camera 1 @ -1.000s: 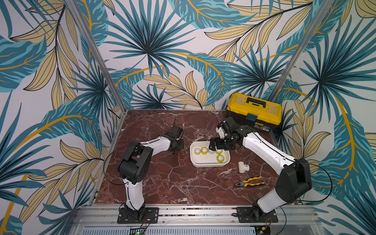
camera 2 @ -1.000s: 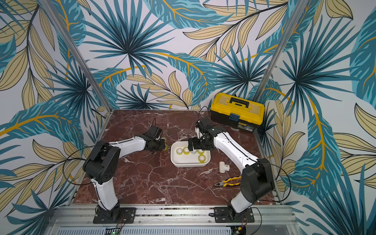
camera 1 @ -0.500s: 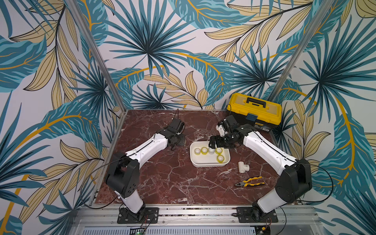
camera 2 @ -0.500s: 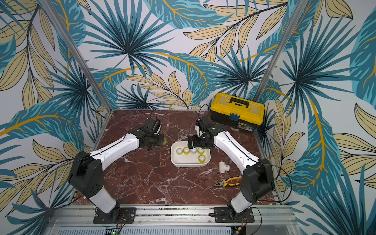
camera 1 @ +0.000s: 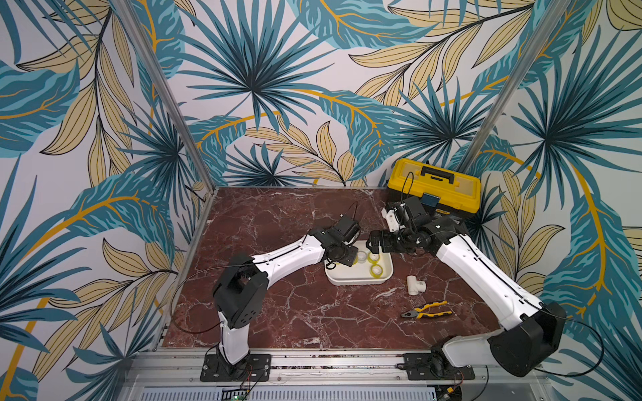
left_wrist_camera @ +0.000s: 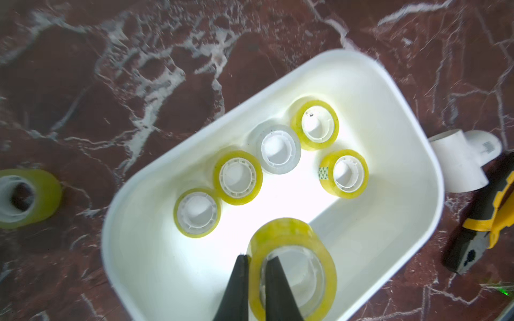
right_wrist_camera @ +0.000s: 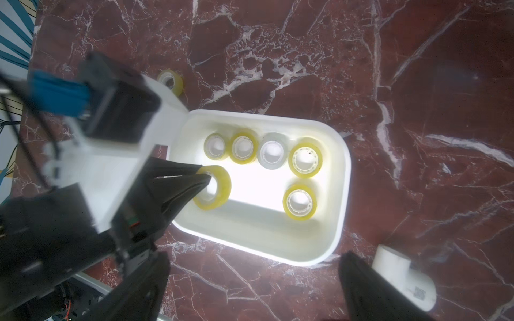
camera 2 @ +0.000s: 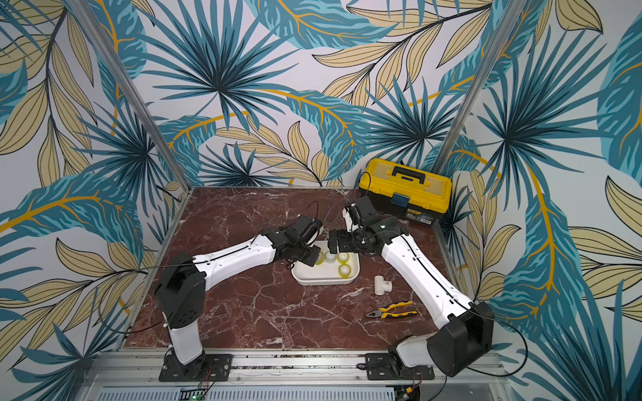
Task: Put the transparent tape into the storage box
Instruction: Place the tape in the storage box.
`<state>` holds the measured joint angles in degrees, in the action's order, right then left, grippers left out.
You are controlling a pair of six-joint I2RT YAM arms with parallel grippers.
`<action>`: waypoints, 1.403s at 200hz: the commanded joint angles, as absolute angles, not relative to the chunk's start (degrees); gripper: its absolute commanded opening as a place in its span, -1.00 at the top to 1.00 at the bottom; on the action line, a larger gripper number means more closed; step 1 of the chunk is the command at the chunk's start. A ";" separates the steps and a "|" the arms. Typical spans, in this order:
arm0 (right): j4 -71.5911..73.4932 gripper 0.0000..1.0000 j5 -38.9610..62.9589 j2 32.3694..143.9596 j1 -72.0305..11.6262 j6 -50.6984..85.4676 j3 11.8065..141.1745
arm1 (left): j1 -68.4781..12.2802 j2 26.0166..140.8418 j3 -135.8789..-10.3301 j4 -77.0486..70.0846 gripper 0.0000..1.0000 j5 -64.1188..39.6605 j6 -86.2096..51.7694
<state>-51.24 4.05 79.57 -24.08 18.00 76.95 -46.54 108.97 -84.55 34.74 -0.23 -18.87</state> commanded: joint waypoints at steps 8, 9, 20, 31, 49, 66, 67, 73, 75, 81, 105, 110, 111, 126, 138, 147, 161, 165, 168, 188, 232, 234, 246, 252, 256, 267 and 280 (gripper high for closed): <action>-53.17 -0.99 2.37 78.91 -23.82 18.37 74.30 | -47.87 112.30 -87.22 30.85 1.00 -2.04 -19.20; -53.17 -0.99 2.37 78.87 -23.82 18.32 74.24 | -47.88 112.49 -87.25 30.76 1.00 -2.12 -19.23; -53.15 -0.99 2.33 78.59 -23.80 18.45 73.69 | -48.23 113.71 -87.86 30.27 1.00 -2.53 -19.57; -53.17 -0.99 2.12 78.08 -23.82 18.38 73.14 | -48.52 114.76 -88.24 29.61 1.00 -3.13 -20.07; -53.26 -0.99 1.78 77.46 -23.70 18.33 72.47 | -48.84 116.36 -88.54 28.85 1.00 -4.25 -20.92; -53.26 -0.99 1.67 77.02 -23.58 18.37 72.03 | -49.56 117.50 -88.94 28.83 1.00 -4.43 -20.98; -53.26 -0.99 1.67 77.00 -23.61 18.37 72.01 | -49.61 117.55 -88.94 28.78 1.00 -4.46 -20.99; -53.28 -0.99 1.67 76.93 -23.62 18.33 71.81 | -49.72 117.94 -89.10 28.74 1.00 -4.77 -21.09; -53.27 -0.99 1.67 76.85 -23.57 18.36 71.79 | -49.74 118.04 -89.12 28.70 1.00 -4.80 -21.09; -53.26 -0.99 1.67 76.74 -23.63 18.43 71.68 | -49.83 118.30 -89.21 28.61 1.00 -4.92 -21.18; -53.26 -0.99 1.58 76.21 -23.58 18.50 71.09 | -49.92 119.38 -89.38 28.55 1.00 -4.48 -21.27; -53.26 -0.99 1.58 76.12 -23.59 18.46 71.00 | -49.92 119.52 -89.41 28.59 1.00 -4.37 -21.35; -53.26 -0.99 1.58 76.12 -23.57 18.46 71.01 | -49.92 119.52 -89.40 28.62 1.00 -4.34 -21.35; -53.26 -0.99 1.49 75.83 -23.52 18.51 70.78 | -50.00 119.96 -89.30 28.61 1.00 -4.27 -21.45; -53.31 -0.99 1.41 75.69 -23.47 18.45 70.65 | -50.09 120.34 -89.38 28.74 1.00 -4.31 -21.45; -53.27 -0.99 1.41 75.57 -23.51 18.38 70.55 | -50.16 120.70 -89.55 28.91 1.00 -4.25 -21.36; -53.26 -0.99 1.45 75.54 -23.52 18.37 70.55 | -50.29 121.04 -89.56 28.67 1.00 -3.81 -21.27; -53.31 -0.99 1.41 75.66 -23.48 18.38 70.57 | -50.29 121.15 -89.60 28.74 1.00 -3.69 -21.27; -53.27 -0.99 1.45 75.61 -23.47 18.45 70.58 | -50.27 121.24 -89.64 28.76 1.00 -3.69 -21.27; -53.29 -0.99 1.41 75.67 -23.47 18.39 70.57 | -50.32 121.40 -89.74 28.66 1.00 -3.33 -21.36; -53.26 -0.99 1.58 76.46 -23.48 18.51 71.08 | -50.33 121.05 -89.14 27.50 0.63 -3.48 -21.69; -53.26 -0.99 1.58 76.46 -23.47 18.47 71.10 | -50.33 121.03 -89.06 27.37 0.61 -3.51 -21.70; -53.26 -0.99 1.50 76.30 -23.50 18.57 71.19 | -50.33 120.96 -89.03 27.08 0.49 -3.72 -21.71; -53.26 -0.99 1.52 76.33 -23.51 18.59 71.15 | -50.27 121.02 -89.03 27.03 0.41 -3.90 -21.71; -53.26 -0.99 1.50 76.28 -23.51 18.66 71.19 | -50.34 121.00 -89.03 26.90 0.36 -3.96 -21.63; -53.26 -0.99 1.49 76.28 -23.55 18.67 71.30 | -50.27 120.85 -88.99 26.61 0.26 -4.12 -21.62; -53.26 -0.99 1.49 76.22 -23.49 18.72 71.41 | -50.27 120.36 -88.79 26.17 0.13 -4.36 -21.62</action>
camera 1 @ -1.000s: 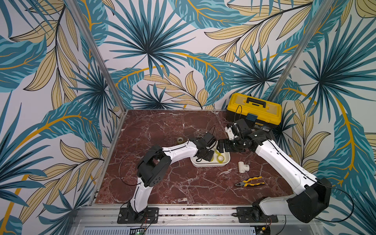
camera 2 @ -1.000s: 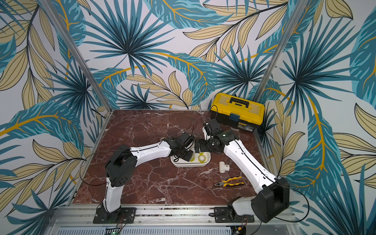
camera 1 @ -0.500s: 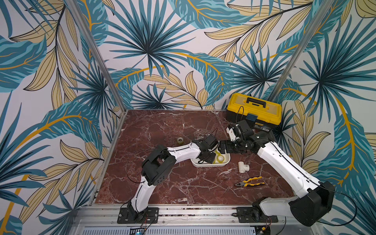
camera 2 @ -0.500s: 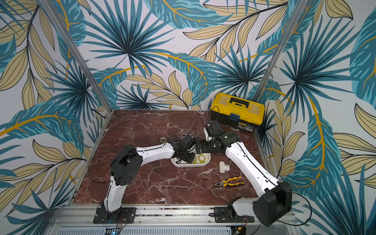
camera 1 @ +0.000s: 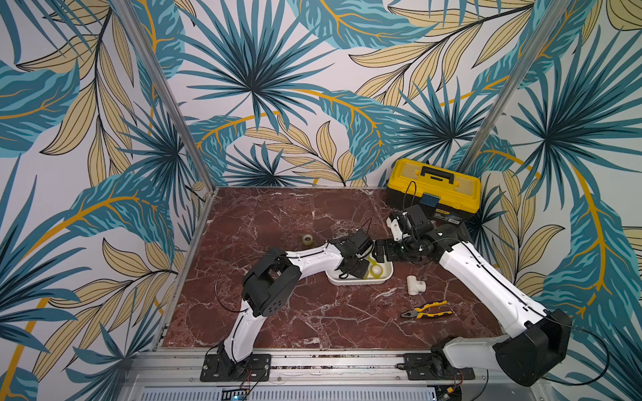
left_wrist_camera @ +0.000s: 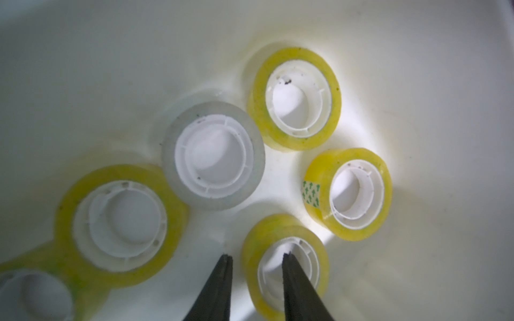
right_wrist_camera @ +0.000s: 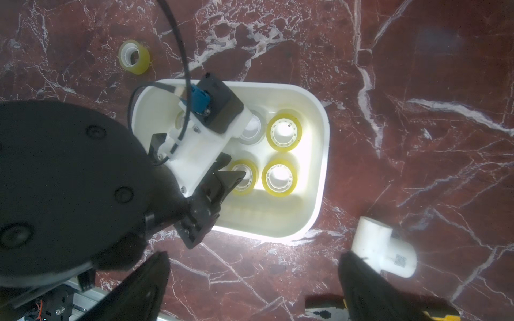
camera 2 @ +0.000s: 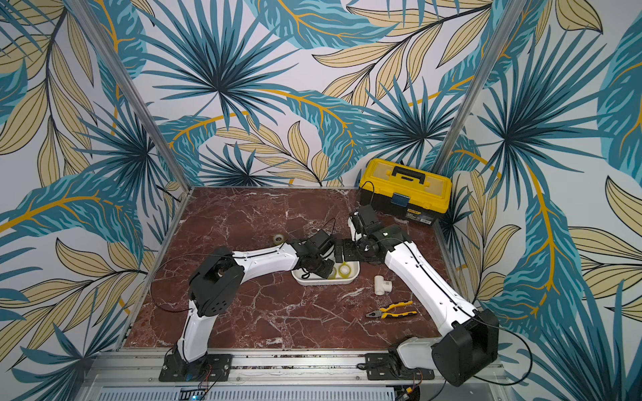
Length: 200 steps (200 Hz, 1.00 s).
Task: Put the transparent tape into the storage box
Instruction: Place the tape in the storage box.
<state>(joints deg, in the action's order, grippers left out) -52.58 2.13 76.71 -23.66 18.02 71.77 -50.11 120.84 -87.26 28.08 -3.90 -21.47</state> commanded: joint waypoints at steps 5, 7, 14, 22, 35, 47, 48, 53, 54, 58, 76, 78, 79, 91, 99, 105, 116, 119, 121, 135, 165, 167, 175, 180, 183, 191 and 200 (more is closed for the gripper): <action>-53.26 -0.99 1.43 76.17 -23.53 18.72 71.52 | -50.28 120.07 -88.64 25.95 0.09 -4.36 -21.62; -53.26 -0.99 1.41 76.19 -23.53 18.72 71.51 | -50.27 120.02 -88.56 25.91 0.08 -4.32 -21.62; -53.26 -0.99 1.41 76.23 -23.54 18.72 71.55 | -50.30 119.48 -88.38 25.56 0.02 -4.37 -21.62; -53.22 -0.99 1.41 76.27 -23.51 18.79 71.71 | -50.34 118.94 -88.18 25.40 -0.04 -4.11 -21.62; -53.26 -0.99 1.58 76.47 -23.54 18.81 71.87 | -50.32 117.85 -87.98 25.37 -0.18 -3.56 -21.53; -53.17 -0.99 1.58 76.55 -23.48 18.81 71.99 | -50.32 116.74 -87.76 25.36 -0.21 -2.75 -21.45; -53.17 -0.99 1.58 76.55 -23.47 18.81 72.03 | -50.30 116.60 -87.74 25.34 -0.21 -2.69 -21.45; -53.17 -0.99 1.58 76.55 -23.47 18.85 72.14 | -50.26 116.01 -87.50 25.42 -0.21 -2.41 -21.45; -53.17 -0.99 1.58 76.64 -23.51 18.87 72.15 | -50.22 115.88 -87.43 25.37 -0.21 -2.39 -21.49; -53.17 -0.99 1.58 76.64 -23.48 18.81 72.17 | -50.26 115.46 -87.30 25.36 -0.22 -2.23 -21.45; -53.17 -0.99 1.75 77.04 -23.49 18.72 72.69 | -50.02 112.89 -86.55 25.68 -0.31 -1.17 -21.62; -53.17 -0.99 1.76 77.13 -23.52 18.72 72.86 | -49.95 112.64 -86.46 25.73 -0.31 -1.04 -21.62; -53.17 -0.99 1.80 77.15 -23.54 18.72 72.91 | -49.93 112.44 -86.38 25.74 -0.32 -0.96 -21.66; -53.17 -0.99 2.11 77.56 -23.54 18.65 73.42 | -49.54 110.49 -85.68 26.10 -0.37 -0.38 -22.01; -53.17 -0.99 2.43 77.79 -23.55 18.64 73.66 | -49.20 109.18 -85.16 26.36 -0.40 0.03 -22.38; -53.12 -0.99 2.70 78.01 -23.50 18.70 73.98 | -48.85 107.98 -84.64 26.76 -0.41 0.51 -22.64; -52.93 -0.99 3.18 78.36 -23.50 18.55 74.15 | -48.03 105.19 -83.29 27.14 -0.41 1.80 -23.38; -52.85 -0.99 3.31 78.46 -23.49 18.55 74.18 | -47.73 104.29 -82.71 27.16 -0.41 2.10 -23.60; -52.76 -0.99 3.40 78.59 -23.47 18.55 74.18 | -47.55 103.72 -82.40 27.11 -0.41 2.26 -23.81; -52.40 -0.99 4.06 79.12 -23.54 18.61 74.18 | -45.72 99.75 -79.85 27.41 -0.42 3.18 -25.26; -50.97 -0.99 5.46 80.95 -23.49 18.77 74.57 | -40.34 93.71 -76.43 29.72 -0.42 3.84 -26.74; -50.80 -0.99 5.52 81.08 -23.54 18.87 74.54 | -40.03 93.45 -76.35 29.95 -0.42 3.97 -26.68; -50.27 -0.99 5.81 81.81 -23.54 18.89 74.86 | -38.64 92.80 -75.86 30.60 -0.42 4.28 -26.34; -49.95 -0.99 6.09 82.33 -23.54 18.98 75.11 | -37.79 92.58 -75.54 30.76 -0.42 4.26 -26.14; -49.72 -0.99 6.25 82.68 -23.55 18.98 75.29 | -37.29 92.44 -75.24 30.68 -0.42 4.18 -26.04; -48.96 -0.99 6.70 83.56 -23.54 19.14 75.57 | -35.86 92.22 -74.60 30.50 -0.42 3.76 -25.86; -48.42 -0.99 7.23 84.71 -23.55 19.28 76.16 | -34.28 92.49 -74.00 30.27 -0.42 3.28 -25.84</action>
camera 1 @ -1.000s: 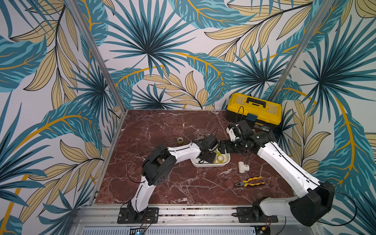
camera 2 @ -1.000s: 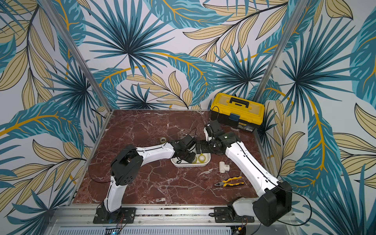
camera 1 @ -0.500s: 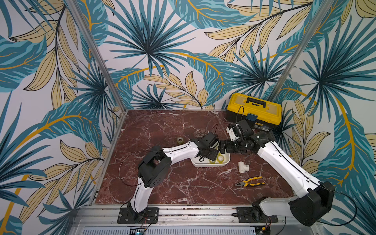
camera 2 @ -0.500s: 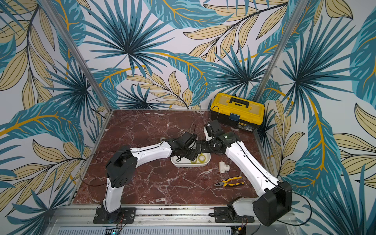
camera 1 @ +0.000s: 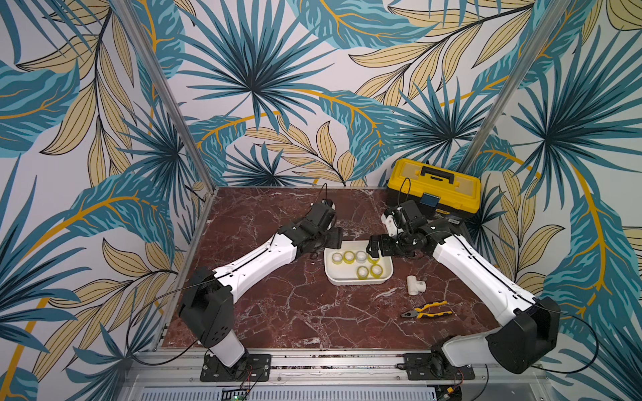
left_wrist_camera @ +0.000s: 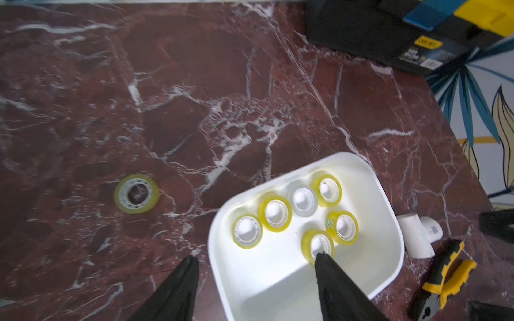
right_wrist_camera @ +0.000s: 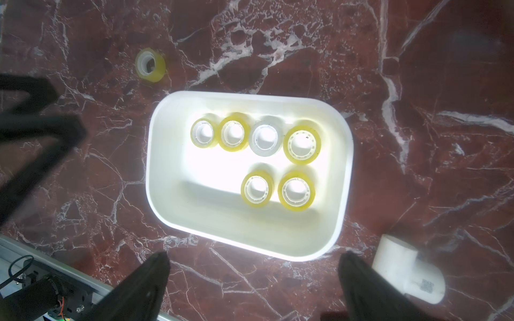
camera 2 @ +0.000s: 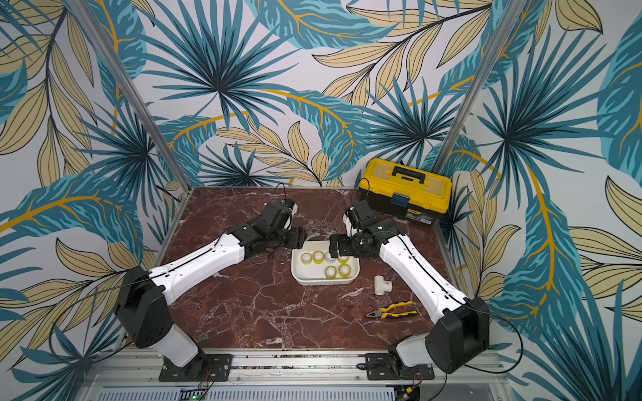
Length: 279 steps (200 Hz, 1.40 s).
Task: Put the transparent tape into the storage box
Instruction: Place the tape in the storage box, then pick up the tape at the center of the board.
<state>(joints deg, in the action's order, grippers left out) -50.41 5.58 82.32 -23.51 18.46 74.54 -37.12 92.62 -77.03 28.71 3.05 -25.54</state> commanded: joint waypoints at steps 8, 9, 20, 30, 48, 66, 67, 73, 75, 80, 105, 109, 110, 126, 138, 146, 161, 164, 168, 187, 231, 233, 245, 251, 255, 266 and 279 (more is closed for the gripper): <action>-47.93 -0.99 7.83 85.60 -23.62 19.39 76.82 | -32.79 93.16 -73.69 30.14 -0.42 2.60 -26.05; -47.87 -0.99 7.87 85.69 -23.59 19.41 76.82 | -32.61 93.29 -73.63 30.10 -0.42 2.48 -26.08; -47.07 -0.99 8.55 86.74 -23.62 19.66 77.32 | -30.83 94.63 -73.28 29.63 -0.42 1.40 -26.28; -46.58 -0.99 9.08 87.69 -23.60 19.77 77.65 | -29.77 96.07 -72.92 28.65 -0.42 1.01 -26.28; -45.97 -0.99 9.74 89.97 -23.77 19.96 77.98 | -27.63 99.48 -72.47 27.39 -0.42 -0.34 -27.01; -45.58 -0.99 10.02 91.76 -23.89 20.02 78.05 | -25.71 102.07 -71.83 25.39 -0.41 -1.84 -28.09; -45.55 -0.99 10.02 91.80 -23.90 20.03 78.05 | -25.60 102.19 -71.82 25.35 -0.41 -1.93 -28.11; -45.48 -0.99 10.02 92.24 -23.99 20.05 78.05 | -25.18 102.91 -71.78 24.98 -0.41 -2.10 -28.37; -45.45 -0.99 10.02 92.38 -23.95 20.09 78.00 | -25.02 103.16 -71.73 25.03 -0.41 -2.15 -28.45; -45.36 -0.99 10.09 92.73 -23.99 20.12 78.05 | -24.62 103.70 -71.86 24.94 -0.41 -2.15 -28.56; -45.12 -0.99 10.67 94.08 -23.99 20.39 78.10 | -22.89 106.09 -72.88 24.77 -0.38 -1.98 -28.65; -45.06 -0.99 10.66 94.32 -23.97 20.46 78.22 | -22.65 106.35 -72.99 24.74 -0.37 -1.98 -28.65; -45.03 -0.99 10.65 94.40 -23.98 20.47 78.26 | -22.58 106.39 -73.06 24.76 -0.37 -2.00 -28.65; -45.01 -0.99 10.81 95.37 -23.99 20.44 78.89 | -21.66 107.40 -73.87 24.83 -0.34 -1.67 -28.56; -45.15 -0.99 10.81 96.09 -23.99 20.30 79.47 | -21.20 108.27 -74.52 24.79 -0.32 -1.91 -28.56; -45.05 -0.99 10.88 96.59 -23.99 20.23 79.83 | -20.87 108.98 -75.03 24.81 -0.31 -1.93 -28.47; -45.14 -0.99 10.99 97.48 -23.94 20.24 80.48 | -20.74 110.47 -76.17 24.87 -0.29 -1.64 -28.30; -45.09 -0.99 11.03 97.61 -23.99 20.22 80.68 | -20.64 110.75 -76.35 24.87 -0.28 -1.59 -28.30; -45.10 -0.99 11.11 97.84 -23.97 20.15 80.89 | -20.59 111.20 -76.63 24.85 -0.28 -1.63 -28.38; -45.12 -0.99 11.25 98.69 -23.94 20.04 81.58 | -20.35 112.64 -77.50 24.35 -0.27 -1.43 -28.69; -45.35 -0.99 11.18 99.93 -23.91 19.53 83.00 | -19.95 113.78 -78.64 23.68 -0.26 -0.88 -29.26; -45.35 -0.99 11.21 100.00 -23.91 19.45 83.09 | -19.93 113.81 -78.66 23.83 -0.25 -0.83 -29.27; -45.68 -0.99 11.20 100.31 -23.89 19.27 83.43 | -19.92 113.55 -78.74 24.13 -0.20 -1.11 -29.51; -45.94 -0.99 11.16 100.37 -23.86 19.10 83.70 | -19.93 113.09 -78.40 24.06 -0.19 -1.21 -29.61; -46.14 -0.99 11.08 100.49 -23.89 19.03 83.79 | -19.87 112.67 -78.05 23.79 -0.18 -1.26 -29.81; -46.25 -0.99 10.99 100.59 -23.84 18.83 83.85 | -19.92 111.38 -77.18 23.56 -0.18 -1.15 -30.21; -46.33 -0.99 11.07 100.77 -23.88 18.82 83.96 | -19.92 110.11 -76.40 23.10 -0.18 -0.75 -30.49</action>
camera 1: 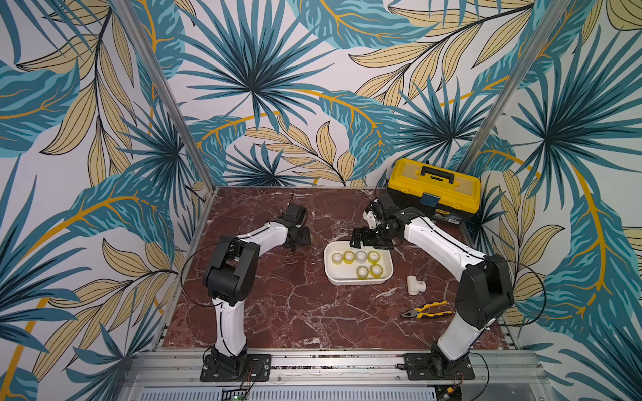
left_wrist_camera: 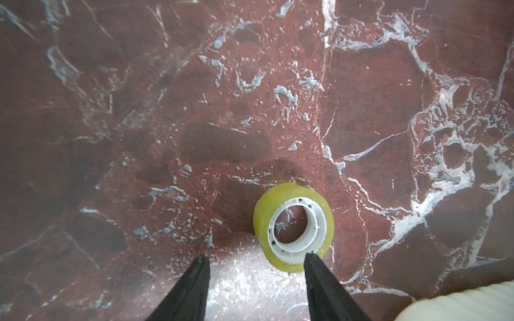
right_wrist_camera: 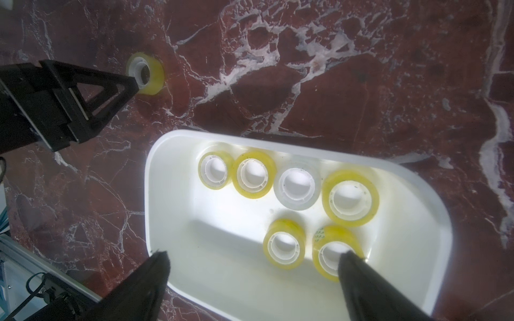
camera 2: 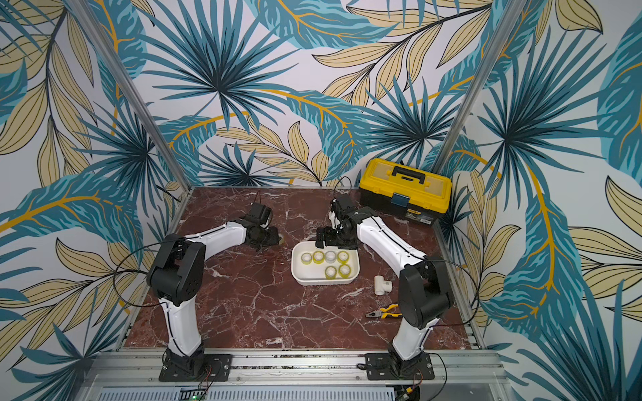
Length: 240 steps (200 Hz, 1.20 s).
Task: Put the transparent tape into the storage box
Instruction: Pick up the tape at the center of the board.
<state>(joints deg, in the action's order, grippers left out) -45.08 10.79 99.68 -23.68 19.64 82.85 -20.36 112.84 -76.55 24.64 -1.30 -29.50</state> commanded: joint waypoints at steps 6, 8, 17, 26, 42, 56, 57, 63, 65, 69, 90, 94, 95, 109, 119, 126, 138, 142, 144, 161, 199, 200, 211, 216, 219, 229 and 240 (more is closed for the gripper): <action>-46.32 -0.99 11.12 100.85 -23.88 18.81 84.02 | -19.93 110.12 -76.53 23.27 -0.18 -0.38 -30.35; -46.32 -0.99 11.15 100.89 -23.88 18.81 84.00 | -19.94 110.23 -76.55 23.39 -0.18 -0.21 -30.28; -46.36 -0.99 11.24 101.09 -23.88 18.81 84.11 | -19.89 110.93 -77.20 23.85 -0.18 0.15 -29.98; -46.32 -0.99 11.27 101.31 -23.90 18.73 84.26 | -19.78 112.12 -78.10 24.11 -0.18 0.08 -29.72; -46.32 -0.99 11.04 101.28 -23.83 18.68 84.43 | -19.78 113.90 -79.47 24.05 -0.18 0.10 -29.53; -46.40 -0.99 10.90 101.26 -23.79 18.63 84.54 | -19.64 115.41 -80.46 24.12 -0.18 0.26 -29.53; -46.41 -0.99 10.90 101.25 -23.81 18.63 84.55 | -19.62 115.49 -80.53 24.19 -0.18 0.26 -29.53; -46.47 -0.99 10.82 101.25 -23.82 18.63 84.55 | -19.61 116.09 -80.99 24.46 -0.18 0.31 -29.49; -46.49 -0.99 10.81 101.25 -23.82 18.68 84.48 | -19.62 116.28 -81.07 24.51 -0.18 0.30 -29.41; -46.49 -0.99 10.73 101.18 -23.81 18.66 84.53 | -19.61 116.52 -81.20 24.60 -0.18 0.40 -29.44; -46.62 -0.99 10.55 101.04 -23.73 18.72 84.38 | -19.68 117.55 -81.26 24.16 -0.17 0.23 -29.40; -46.58 -0.99 10.56 101.07 -23.65 18.72 84.33 | -19.64 117.74 -81.30 24.12 -0.17 0.12 -29.35; -46.63 -0.99 10.55 101.03 -23.69 18.72 84.35 | -19.67 117.76 -81.30 24.14 -0.16 0.10 -29.40; -46.66 -0.99 10.61 101.32 -23.72 18.81 84.33 | -19.68 118.49 -81.39 24.08 -0.13 -0.16 -29.44; -46.59 -0.99 10.68 101.49 -23.73 18.81 84.41 | -19.64 118.81 -81.32 23.99 -0.11 -0.37 -29.36; -46.58 -0.99 10.72 101.60 -23.73 18.94 84.62 | -19.69 118.85 -81.15 24.05 -0.08 -0.27 -29.31; -46.58 -0.99 10.82 101.68 -23.69 18.98 84.77 | -19.66 118.73 -80.63 24.16 0.03 -0.05 -29.19; -46.63 -0.99 10.85 101.69 -23.73 19.03 84.85 | -19.64 118.59 -80.45 24.16 0.08 -0.01 -29.05; -46.64 -0.99 10.82 101.69 -23.69 19.04 84.96 | -19.61 118.48 -80.32 24.15 0.11 0.00 -28.99; -46.59 -0.99 10.72 101.69 -23.69 19.09 85.03 | -19.69 117.64 -79.33 24.30 0.35 0.25 -28.74; -46.58 -0.99 10.77 101.69 -23.71 19.40 85.21 | -19.78 116.13 -77.23 24.78 0.92 0.42 -27.87; -46.63 -0.99 10.74 101.69 -23.72 19.37 85.19 | -19.78 116.03 -77.20 24.74 0.94 0.47 -27.82; -46.59 -0.99 10.72 101.69 -23.72 19.50 85.26 | -19.77 115.30 -76.46 24.70 1.00 0.68 -27.69; -46.54 -0.99 10.73 101.60 -23.69 19.56 85.34 | -19.78 114.86 -76.08 24.58 1.00 0.76 -27.60; -46.52 -0.99 10.72 101.56 -23.70 19.59 85.30 | -19.75 114.50 -75.81 24.51 1.00 0.93 -27.60; -46.62 -0.99 10.72 101.38 -23.67 19.70 85.17 | -19.78 113.34 -75.16 24.41 1.00 1.22 -27.36; -46.54 -0.99 10.64 101.17 -23.71 19.77 85.14 | -19.77 111.74 -74.71 24.43 1.00 1.48 -26.92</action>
